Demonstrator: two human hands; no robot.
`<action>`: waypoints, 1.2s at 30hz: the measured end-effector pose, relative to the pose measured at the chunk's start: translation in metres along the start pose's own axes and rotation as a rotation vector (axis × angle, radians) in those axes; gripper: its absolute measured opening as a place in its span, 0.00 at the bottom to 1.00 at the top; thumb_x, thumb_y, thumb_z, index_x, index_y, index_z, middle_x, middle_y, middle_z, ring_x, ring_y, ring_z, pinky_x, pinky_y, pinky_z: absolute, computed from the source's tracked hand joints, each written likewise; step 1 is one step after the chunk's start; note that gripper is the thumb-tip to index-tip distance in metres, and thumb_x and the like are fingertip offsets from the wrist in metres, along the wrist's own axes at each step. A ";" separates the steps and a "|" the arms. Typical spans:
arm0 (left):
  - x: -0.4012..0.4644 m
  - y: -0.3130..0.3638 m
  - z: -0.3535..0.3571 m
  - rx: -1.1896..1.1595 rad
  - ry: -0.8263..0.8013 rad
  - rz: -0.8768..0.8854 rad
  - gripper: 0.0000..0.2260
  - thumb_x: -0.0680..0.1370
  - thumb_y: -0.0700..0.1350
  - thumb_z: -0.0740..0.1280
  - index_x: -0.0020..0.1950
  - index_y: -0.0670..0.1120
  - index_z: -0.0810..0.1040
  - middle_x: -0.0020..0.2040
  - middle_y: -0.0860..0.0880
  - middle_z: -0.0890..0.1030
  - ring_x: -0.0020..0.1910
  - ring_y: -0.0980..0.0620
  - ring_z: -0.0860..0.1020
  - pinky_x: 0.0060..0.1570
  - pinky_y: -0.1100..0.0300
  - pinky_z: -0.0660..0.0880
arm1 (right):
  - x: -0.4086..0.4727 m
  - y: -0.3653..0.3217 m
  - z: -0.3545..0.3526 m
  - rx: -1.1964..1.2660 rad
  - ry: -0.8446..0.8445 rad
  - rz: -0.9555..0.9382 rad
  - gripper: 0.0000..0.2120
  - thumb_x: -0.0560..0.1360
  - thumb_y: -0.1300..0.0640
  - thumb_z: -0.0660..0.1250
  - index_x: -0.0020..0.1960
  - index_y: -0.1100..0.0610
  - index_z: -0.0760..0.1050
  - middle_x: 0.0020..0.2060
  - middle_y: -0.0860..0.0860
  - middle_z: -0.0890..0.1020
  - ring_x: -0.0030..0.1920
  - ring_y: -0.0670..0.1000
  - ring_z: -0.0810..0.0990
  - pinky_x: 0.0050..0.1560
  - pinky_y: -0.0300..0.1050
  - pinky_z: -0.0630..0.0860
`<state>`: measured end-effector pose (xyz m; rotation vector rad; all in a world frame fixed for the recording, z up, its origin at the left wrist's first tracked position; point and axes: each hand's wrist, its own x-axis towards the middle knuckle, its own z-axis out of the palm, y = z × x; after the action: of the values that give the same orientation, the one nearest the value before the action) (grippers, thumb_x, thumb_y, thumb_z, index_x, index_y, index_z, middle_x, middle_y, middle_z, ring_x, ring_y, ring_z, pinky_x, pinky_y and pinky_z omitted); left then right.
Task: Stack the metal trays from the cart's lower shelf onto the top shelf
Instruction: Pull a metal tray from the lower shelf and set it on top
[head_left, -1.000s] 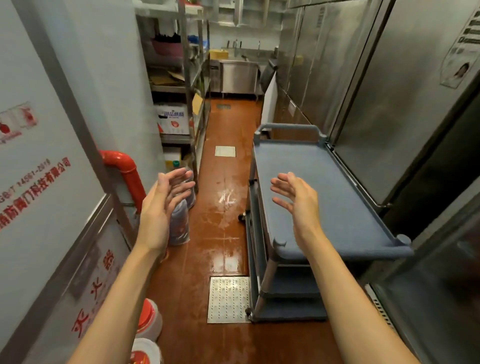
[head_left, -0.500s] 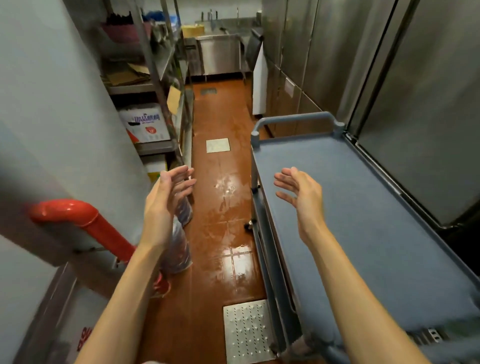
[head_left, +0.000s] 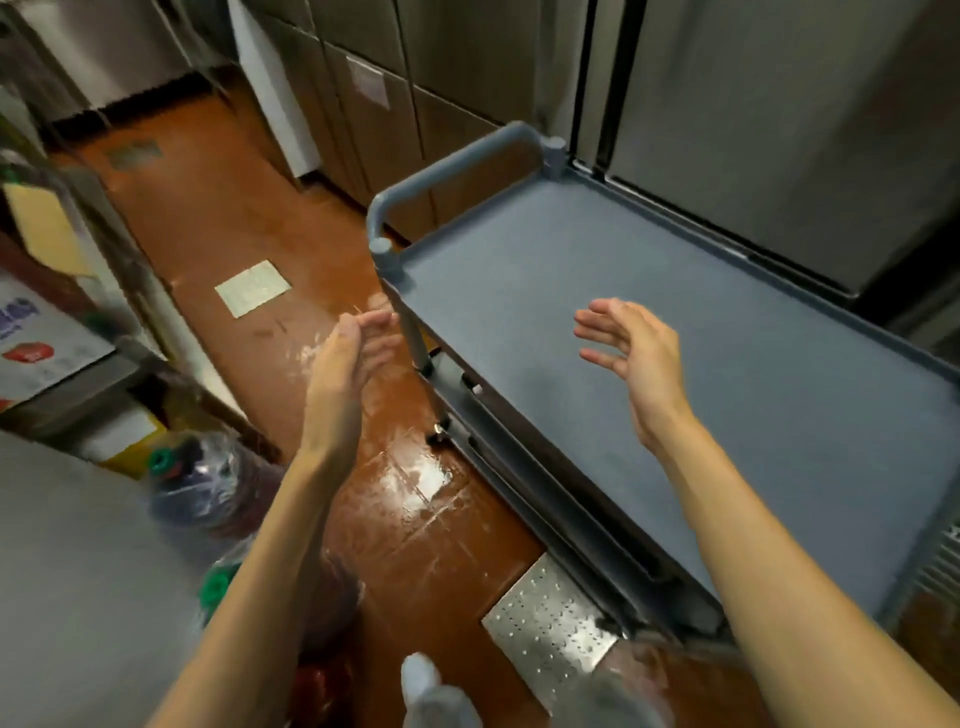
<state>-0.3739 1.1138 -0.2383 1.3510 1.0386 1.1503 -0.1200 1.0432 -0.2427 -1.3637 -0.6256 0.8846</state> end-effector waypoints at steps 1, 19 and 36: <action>0.011 -0.008 -0.003 0.012 -0.047 -0.034 0.19 0.81 0.59 0.54 0.56 0.52 0.81 0.58 0.49 0.83 0.56 0.50 0.81 0.57 0.57 0.77 | -0.001 0.005 0.004 -0.002 0.050 0.024 0.10 0.81 0.56 0.60 0.51 0.58 0.78 0.49 0.57 0.84 0.52 0.55 0.83 0.55 0.55 0.78; 0.106 -0.104 0.004 0.175 -0.502 -0.170 0.17 0.83 0.54 0.53 0.57 0.49 0.79 0.60 0.45 0.81 0.58 0.46 0.80 0.64 0.43 0.74 | 0.009 0.088 0.017 0.077 0.483 0.159 0.08 0.80 0.57 0.60 0.50 0.57 0.78 0.47 0.57 0.84 0.50 0.56 0.83 0.50 0.52 0.79; 0.135 -0.287 -0.007 0.848 -1.160 -0.257 0.18 0.82 0.54 0.59 0.65 0.45 0.76 0.60 0.45 0.80 0.58 0.49 0.76 0.54 0.58 0.69 | -0.060 0.296 0.060 -0.829 0.448 0.529 0.08 0.77 0.55 0.65 0.55 0.52 0.78 0.47 0.50 0.83 0.40 0.45 0.80 0.43 0.43 0.81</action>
<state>-0.3560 1.2743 -0.5112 2.0315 0.7414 -0.4175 -0.2530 1.0209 -0.5193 -2.4699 -0.2705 0.6969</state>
